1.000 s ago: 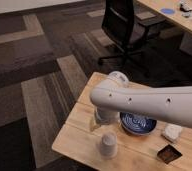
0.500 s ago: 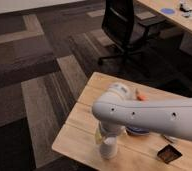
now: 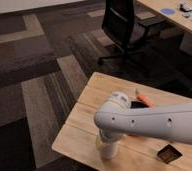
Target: Place the ceramic cup over the eraser
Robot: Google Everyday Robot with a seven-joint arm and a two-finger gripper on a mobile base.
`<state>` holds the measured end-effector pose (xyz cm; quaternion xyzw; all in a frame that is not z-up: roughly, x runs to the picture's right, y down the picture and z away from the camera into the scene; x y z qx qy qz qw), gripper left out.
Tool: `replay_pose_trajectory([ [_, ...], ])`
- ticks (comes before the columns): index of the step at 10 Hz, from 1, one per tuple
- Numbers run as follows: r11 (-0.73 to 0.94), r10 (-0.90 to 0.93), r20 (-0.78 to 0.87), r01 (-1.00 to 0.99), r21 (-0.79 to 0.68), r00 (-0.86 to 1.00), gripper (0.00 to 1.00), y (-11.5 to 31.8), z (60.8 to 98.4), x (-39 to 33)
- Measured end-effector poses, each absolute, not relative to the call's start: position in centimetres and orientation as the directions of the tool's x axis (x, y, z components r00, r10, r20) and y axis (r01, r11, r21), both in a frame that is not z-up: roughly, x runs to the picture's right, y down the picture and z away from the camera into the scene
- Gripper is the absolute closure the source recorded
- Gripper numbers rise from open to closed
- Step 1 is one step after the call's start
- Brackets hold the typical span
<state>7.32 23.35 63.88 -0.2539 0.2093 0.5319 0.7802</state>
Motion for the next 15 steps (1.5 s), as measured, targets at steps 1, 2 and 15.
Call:
replay_pose_trajectory([
  [1,0.296,0.722,-0.608,-0.942,-0.161,0.330,0.61,23.6,63.9,7.5],
  [2,0.294,0.719,-0.616,-0.944,-0.151,0.322,0.74,23.7,63.9,7.7],
  [15,0.074,0.799,-0.601,-0.985,0.154,-0.033,1.00,10.2,57.5,26.6],
])
